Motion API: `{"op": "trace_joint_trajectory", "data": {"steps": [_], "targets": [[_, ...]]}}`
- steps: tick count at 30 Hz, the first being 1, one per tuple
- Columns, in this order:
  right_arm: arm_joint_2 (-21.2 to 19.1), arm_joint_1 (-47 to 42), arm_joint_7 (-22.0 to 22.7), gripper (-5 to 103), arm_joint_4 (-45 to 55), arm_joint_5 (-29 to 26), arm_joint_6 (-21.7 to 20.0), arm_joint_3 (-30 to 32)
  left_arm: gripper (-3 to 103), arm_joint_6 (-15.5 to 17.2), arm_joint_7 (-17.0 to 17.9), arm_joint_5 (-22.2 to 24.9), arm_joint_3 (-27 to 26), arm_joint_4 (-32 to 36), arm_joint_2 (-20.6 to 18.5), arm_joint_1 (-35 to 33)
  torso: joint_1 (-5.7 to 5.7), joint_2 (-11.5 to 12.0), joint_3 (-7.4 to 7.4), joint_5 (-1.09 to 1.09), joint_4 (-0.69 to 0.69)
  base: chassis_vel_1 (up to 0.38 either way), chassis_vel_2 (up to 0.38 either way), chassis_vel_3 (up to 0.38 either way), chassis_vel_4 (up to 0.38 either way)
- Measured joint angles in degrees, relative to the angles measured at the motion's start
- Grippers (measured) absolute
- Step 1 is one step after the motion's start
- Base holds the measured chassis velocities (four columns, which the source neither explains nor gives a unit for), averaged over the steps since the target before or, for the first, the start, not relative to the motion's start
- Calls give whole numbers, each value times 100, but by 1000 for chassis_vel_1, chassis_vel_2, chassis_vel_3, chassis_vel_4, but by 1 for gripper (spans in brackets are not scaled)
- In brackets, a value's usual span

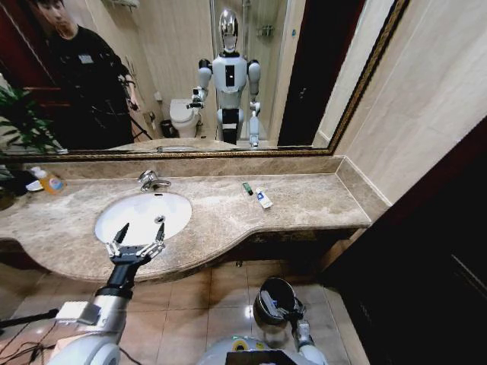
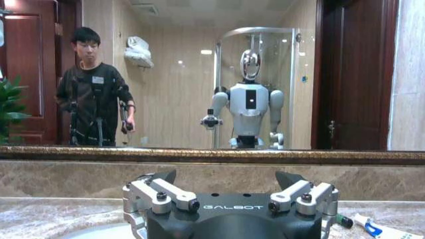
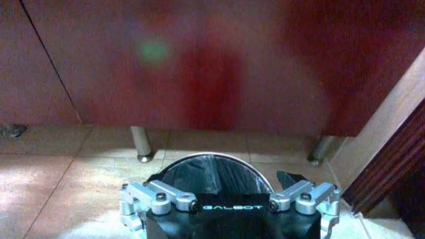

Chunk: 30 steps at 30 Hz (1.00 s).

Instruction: Pick up the trash from the sink and place it in the trash bin.

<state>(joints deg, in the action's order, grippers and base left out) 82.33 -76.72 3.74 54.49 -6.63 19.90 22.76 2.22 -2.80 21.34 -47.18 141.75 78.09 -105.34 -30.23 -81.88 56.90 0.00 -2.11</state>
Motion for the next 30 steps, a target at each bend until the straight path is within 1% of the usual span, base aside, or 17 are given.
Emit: {"op": "trace_joint_trajectory", "data": {"steps": [5,8,9,10,11,12,13,15,17,20,21,24,25,27,28,29,30], "targets": [[0,-132,0,100,184,23,-20,-3,100,0,0,0,0,0,0,0,0,0,0,1,0,0,0,0,0],[-108,-400,8,100,732,86,-96,14,100,0,0,0,0,0,0,0,0,0,0,1,0,0,0,0,0],[-108,-400,8,100,732,86,-96,14,100,0,0,0,0,0,0,0,0,0,0,1,0,0,0,0,0],[-150,-492,8,100,944,87,-138,19,100,0,0,0,0,0,0,0,0,0,0,1,0,0,0,0,0],[-274,-764,8,100,1559,86,-211,30,100,0,0,0,0,0,0,0,0,0,0,1,0,0,0,0,0],[-274,-764,8,100,1559,86,-211,30,100,0,0,0,0,0,0,0,0,0,0,1,0,0,0,0,0],[-333,-883,8,100,1848,86,-231,38,100,0,0,0,0,0,0,0,0,0,0,1,0,0,0,0,0],[-507,-1287,5,100,2738,85,-284,100,100,0,0,0,0,0,0,0,0,0,0,0,-1,0,0,0,0],[-544,-1409,-2,100,2992,86,-294,121,100,0,1,0,0,0,0,0,0,0,0,0,0,0,0,0,0],[-593,-2048,-60,100,4332,142,-418,222,100,0,0,0,0,0,0,0,0,0,0,-1,0,0,0,0,0],[-593,-2048,-60,100,4332,142,-418,222,100,0,0,0,0,0,0,0,0,0,0,-1,0,0,0,0,0],[-524,-2396,-87,100,5582,127,-713,186,100,0,0,0,0,0,0,0,1,-1,0,-1,1,0,0,0,0],[-524,-2396,-87,100,5582,127,-713,186,100,0,0,0,0,0,0,0,1,-1,0,-1,1,0,0,0,0],[-498,-2342,-73,100,6014,98,-904,141,100,0,0,0,0,0,0,0,1,0,0,-1,1,0,0,0,0],[-488,-2091,-4,100,6313,78,-1176,101,100,0,0,0,0,0,0,0,1,0,0,0,1,0,0,0,0],[-502,-1944,31,100,6406,43,-1318,80,100,0,0,0,0,0,0,0,1,0,0,0,0,0,0,0,0],[-502,-1944,31,100,6406,43,-1318,80,100,0,0,0,0,0,0,0,1,0,0,0,0,0,0,0,0]]}}
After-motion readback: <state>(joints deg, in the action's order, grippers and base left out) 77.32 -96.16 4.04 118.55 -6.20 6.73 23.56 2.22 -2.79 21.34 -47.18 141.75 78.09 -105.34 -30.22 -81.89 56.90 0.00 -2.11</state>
